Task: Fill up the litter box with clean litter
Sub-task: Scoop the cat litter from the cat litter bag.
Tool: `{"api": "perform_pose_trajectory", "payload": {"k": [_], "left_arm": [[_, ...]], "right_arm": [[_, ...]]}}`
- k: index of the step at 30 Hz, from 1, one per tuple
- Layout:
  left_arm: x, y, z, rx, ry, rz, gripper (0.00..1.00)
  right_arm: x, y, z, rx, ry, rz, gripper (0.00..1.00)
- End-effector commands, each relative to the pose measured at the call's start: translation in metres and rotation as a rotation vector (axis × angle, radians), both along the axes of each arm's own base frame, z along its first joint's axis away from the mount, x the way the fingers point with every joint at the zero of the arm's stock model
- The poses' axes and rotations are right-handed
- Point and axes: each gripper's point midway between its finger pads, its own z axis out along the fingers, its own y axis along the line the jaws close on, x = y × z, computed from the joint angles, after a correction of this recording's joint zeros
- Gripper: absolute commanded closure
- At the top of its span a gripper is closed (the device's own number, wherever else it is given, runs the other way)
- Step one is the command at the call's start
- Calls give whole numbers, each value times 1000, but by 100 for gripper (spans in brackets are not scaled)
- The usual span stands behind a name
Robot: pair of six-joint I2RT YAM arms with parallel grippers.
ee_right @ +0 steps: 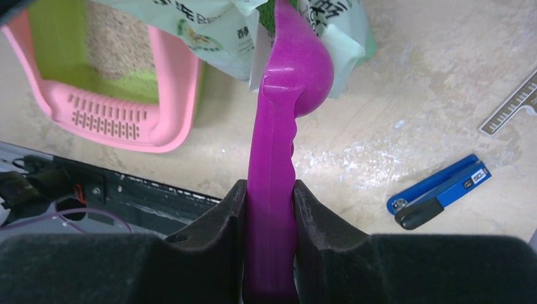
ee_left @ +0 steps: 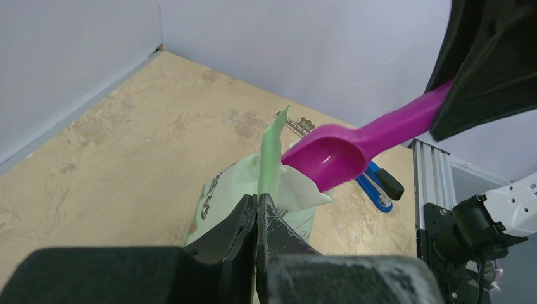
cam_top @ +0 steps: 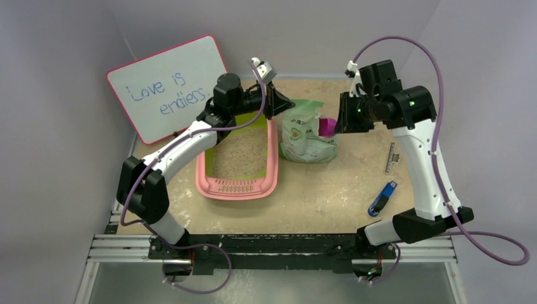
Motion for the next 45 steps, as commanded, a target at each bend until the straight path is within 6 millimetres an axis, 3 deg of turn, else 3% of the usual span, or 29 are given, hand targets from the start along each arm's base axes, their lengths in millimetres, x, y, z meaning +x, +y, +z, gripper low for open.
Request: {"api": "perform_pose_trajectory", "payload": {"k": [1, 4, 9, 13, 15, 18, 21, 27, 33, 37, 41, 45], "left_arm": [[-12, 5, 41, -71, -90, -9, 100], [-12, 6, 44, -71, -94, -1, 100], [-14, 7, 48, -73, -102, 1, 100], [-16, 9, 46, -63, -101, -3, 100], [-17, 8, 44, -59, -96, -11, 100], [-19, 7, 41, -57, -92, -27, 100], [-21, 6, 42, -64, -91, -37, 100], [-24, 5, 43, -74, -92, -59, 100], [-25, 2, 43, -70, -96, -81, 100], [-23, 0, 36, -53, -84, -89, 100], [-19, -2, 25, -31, -67, -86, 100], [-16, -4, 18, -23, -54, -90, 100]], "right_arm": [[0, -2, -24, -41, 65, 24, 100], [-7, 13, -27, 13, 82, 97, 100], [1, -42, -53, -268, 133, -117, 100], [13, -81, -20, -347, 5, -289, 100], [15, -88, -1, -319, -56, -318, 100], [14, -83, -8, -284, -24, -299, 100], [14, -55, -34, -155, 72, -195, 100], [18, -16, -44, 108, 93, 5, 100], [34, -14, -54, 160, 128, 43, 100], [43, -12, -77, 161, 207, 72, 100], [60, -19, -72, 126, 188, 31, 100], [57, -24, -110, 54, 297, 21, 100]]}}
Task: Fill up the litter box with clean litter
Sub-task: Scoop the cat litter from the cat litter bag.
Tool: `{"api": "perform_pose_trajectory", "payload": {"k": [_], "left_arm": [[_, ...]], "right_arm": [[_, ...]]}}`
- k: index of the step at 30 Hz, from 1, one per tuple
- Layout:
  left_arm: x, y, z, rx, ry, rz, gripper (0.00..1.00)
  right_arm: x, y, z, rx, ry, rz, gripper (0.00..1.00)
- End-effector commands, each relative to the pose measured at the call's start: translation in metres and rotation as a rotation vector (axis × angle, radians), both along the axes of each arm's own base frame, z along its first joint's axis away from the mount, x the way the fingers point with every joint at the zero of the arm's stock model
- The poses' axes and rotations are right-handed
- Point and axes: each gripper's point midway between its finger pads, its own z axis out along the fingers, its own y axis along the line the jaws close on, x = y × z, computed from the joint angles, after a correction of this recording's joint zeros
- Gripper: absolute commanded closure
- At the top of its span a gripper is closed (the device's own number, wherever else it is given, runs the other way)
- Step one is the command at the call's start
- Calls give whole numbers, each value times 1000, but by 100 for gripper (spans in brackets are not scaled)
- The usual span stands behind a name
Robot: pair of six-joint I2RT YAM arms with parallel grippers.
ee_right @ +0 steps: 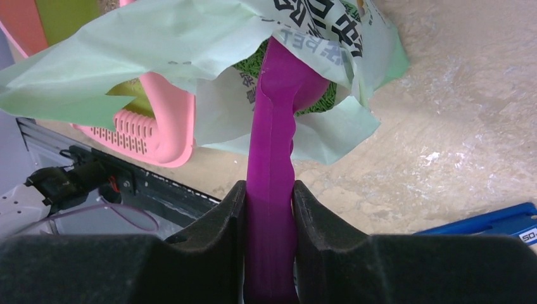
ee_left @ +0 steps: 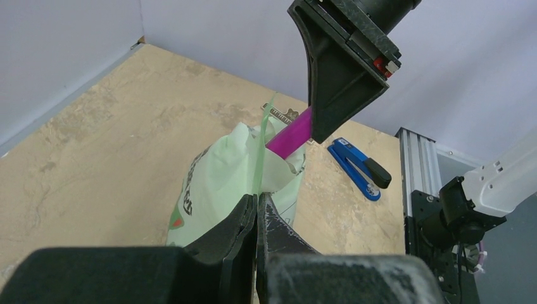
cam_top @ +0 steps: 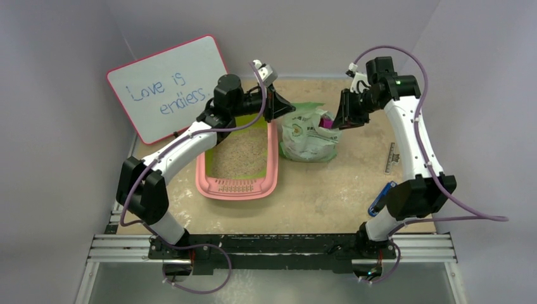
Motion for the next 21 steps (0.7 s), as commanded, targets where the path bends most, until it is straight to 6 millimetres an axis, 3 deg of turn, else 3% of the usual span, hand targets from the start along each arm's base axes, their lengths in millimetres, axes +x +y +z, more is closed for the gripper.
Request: {"api": "perform_pose_trajectory", "payload": {"k": [1, 4, 10, 16, 20, 21], "left_arm": [[-4, -2, 21, -27, -63, -35, 100], [-2, -3, 16, -7, -63, -36, 100], [-1, -4, 18, -8, -73, -38, 100], [-20, -1, 39, -41, -101, -98, 100], [-25, 4, 35, -43, -82, -85, 100], [-21, 7, 28, -20, -76, -51, 90]], "right_arm": [[-5, -9, -41, -137, 111, 20, 100], [-10, 12, -42, -111, 108, 112, 100], [-24, 60, -3, 62, -5, 289, 100], [-39, 71, 38, 164, -126, 318, 100], [-56, 67, 32, 163, -107, 298, 100], [-61, 66, 26, 163, -85, 289, 100]]}}
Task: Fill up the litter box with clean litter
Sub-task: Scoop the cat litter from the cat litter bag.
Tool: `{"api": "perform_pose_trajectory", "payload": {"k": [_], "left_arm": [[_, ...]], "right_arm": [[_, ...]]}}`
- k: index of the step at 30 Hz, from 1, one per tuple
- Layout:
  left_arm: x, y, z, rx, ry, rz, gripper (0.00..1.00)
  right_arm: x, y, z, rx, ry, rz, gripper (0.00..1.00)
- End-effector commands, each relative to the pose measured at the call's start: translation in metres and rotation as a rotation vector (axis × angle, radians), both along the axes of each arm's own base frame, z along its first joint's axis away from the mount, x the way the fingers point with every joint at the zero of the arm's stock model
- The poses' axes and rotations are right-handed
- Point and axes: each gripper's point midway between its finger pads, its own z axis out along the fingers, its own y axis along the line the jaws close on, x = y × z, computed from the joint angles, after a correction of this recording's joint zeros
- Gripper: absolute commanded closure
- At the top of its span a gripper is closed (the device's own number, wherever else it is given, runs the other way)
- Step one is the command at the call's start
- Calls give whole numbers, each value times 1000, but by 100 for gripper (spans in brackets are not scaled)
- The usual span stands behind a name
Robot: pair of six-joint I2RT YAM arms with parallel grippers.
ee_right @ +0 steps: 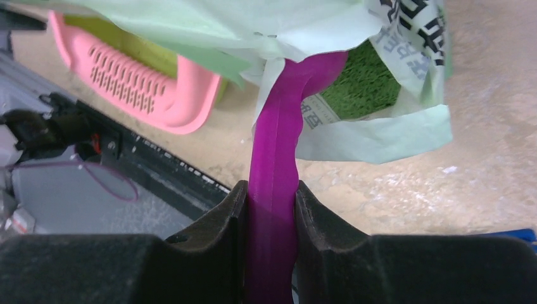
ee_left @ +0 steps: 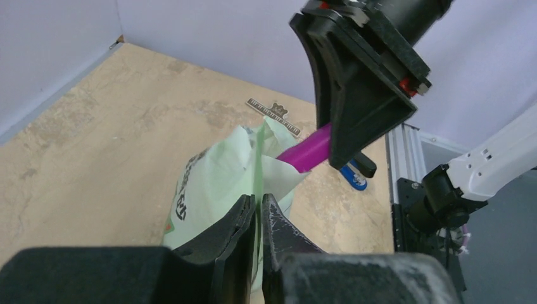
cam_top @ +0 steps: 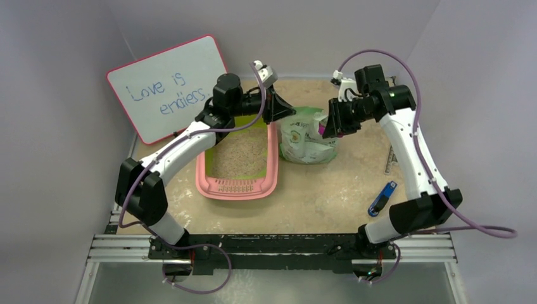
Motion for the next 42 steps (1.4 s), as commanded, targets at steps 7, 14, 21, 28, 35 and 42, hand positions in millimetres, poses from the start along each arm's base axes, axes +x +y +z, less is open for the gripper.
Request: {"api": "perform_pose_trajectory", "payload": {"k": [7, 14, 21, 28, 35, 42], "left_arm": [[4, 12, -25, 73, 14, 74, 57], [-20, 21, -24, 67, 29, 44, 51], [-31, 36, 16, 19, -70, 89, 38], [-27, 39, -16, 74, -32, 117, 34], [-11, 31, -27, 29, -9, 144, 34], [-6, 11, -26, -45, -11, 71, 55]], "right_arm": [[-36, 19, -8, 101, 65, 62, 100], [12, -13, -5, 16, 1, -116, 100], [14, -6, -13, 48, 38, -58, 100], [14, -2, -11, 73, 24, -23, 100], [10, -2, -8, 78, 29, -32, 100], [3, -3, 4, 81, 13, -33, 100]]}}
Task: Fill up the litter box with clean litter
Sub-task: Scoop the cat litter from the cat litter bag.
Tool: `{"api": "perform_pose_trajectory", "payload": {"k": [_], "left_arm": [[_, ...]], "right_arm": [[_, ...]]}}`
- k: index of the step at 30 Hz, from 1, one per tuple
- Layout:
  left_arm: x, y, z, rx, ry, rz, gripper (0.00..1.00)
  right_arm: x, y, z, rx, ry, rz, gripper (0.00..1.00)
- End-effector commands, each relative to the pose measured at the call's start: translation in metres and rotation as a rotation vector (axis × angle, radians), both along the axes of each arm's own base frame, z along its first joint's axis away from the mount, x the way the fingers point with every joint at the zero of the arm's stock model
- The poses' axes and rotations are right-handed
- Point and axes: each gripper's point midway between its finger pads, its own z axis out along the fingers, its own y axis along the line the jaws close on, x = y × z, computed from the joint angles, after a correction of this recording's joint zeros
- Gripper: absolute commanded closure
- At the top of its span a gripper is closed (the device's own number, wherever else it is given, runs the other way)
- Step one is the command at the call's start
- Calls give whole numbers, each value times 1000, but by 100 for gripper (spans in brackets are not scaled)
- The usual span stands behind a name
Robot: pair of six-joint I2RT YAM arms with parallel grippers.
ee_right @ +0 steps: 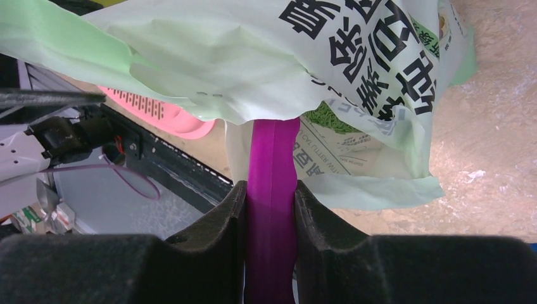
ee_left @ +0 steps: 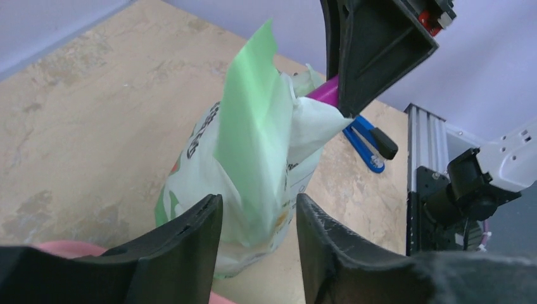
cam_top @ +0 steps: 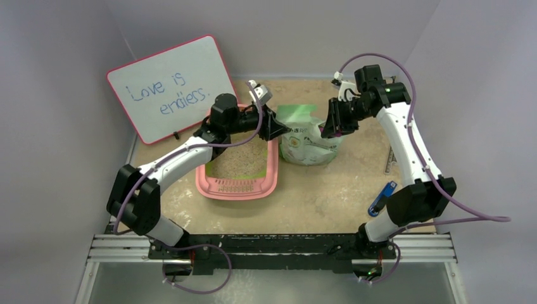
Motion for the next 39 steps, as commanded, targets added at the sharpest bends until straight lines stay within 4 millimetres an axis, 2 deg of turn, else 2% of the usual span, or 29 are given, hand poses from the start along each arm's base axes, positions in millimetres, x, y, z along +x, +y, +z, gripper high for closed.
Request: {"api": "perform_pose_trajectory", "payload": {"k": [1, 4, 7, 8, 11, 15, 19, 21, 22, 24, 28, 31, 34, 37, 39], "left_arm": [[8, -19, 31, -98, -78, -66, 60], [5, -22, 32, -93, -101, -94, 76], [2, -22, 25, -60, -115, -122, 99], [2, -22, 23, -54, -112, -129, 100], [3, -24, 22, -43, -116, -143, 100], [7, -19, 21, 44, -190, -146, 100], [19, -18, 33, 89, -291, -127, 100], [19, -21, 44, 124, -354, -186, 100], [17, -20, 37, 171, -370, -218, 100], [16, -18, 44, 203, -448, -251, 100], [18, -20, 57, 188, -545, -302, 100], [27, -20, 65, 181, -567, -303, 100], [22, -23, 76, 132, -591, -334, 100], [13, -25, 86, 82, -583, -357, 100], [8, -22, 82, 89, -563, -364, 100]], "right_arm": [[-5, -2, 24, 9, -72, -1, 100], [-9, -8, 30, 27, -75, -29, 100], [-13, -23, 33, 18, -75, -87, 100], [-15, -26, 35, 28, -76, -103, 100], [-25, -26, 36, 54, -65, -118, 100], [-39, -30, 26, 36, 7, -186, 100], [-43, -26, 20, 68, 21, -215, 100], [-49, -25, 9, 73, 64, -211, 100], [-54, -25, 4, 68, 87, -202, 100], [-61, -22, 0, 81, 113, -188, 100], [-67, -14, 19, 148, 59, -186, 100], [-67, -35, 22, 49, 23, -300, 100], [-78, -40, 5, 8, 105, -329, 100], [-89, -56, -18, -116, 246, -362, 100], [-85, -46, -18, -66, 249, -326, 100]]}}
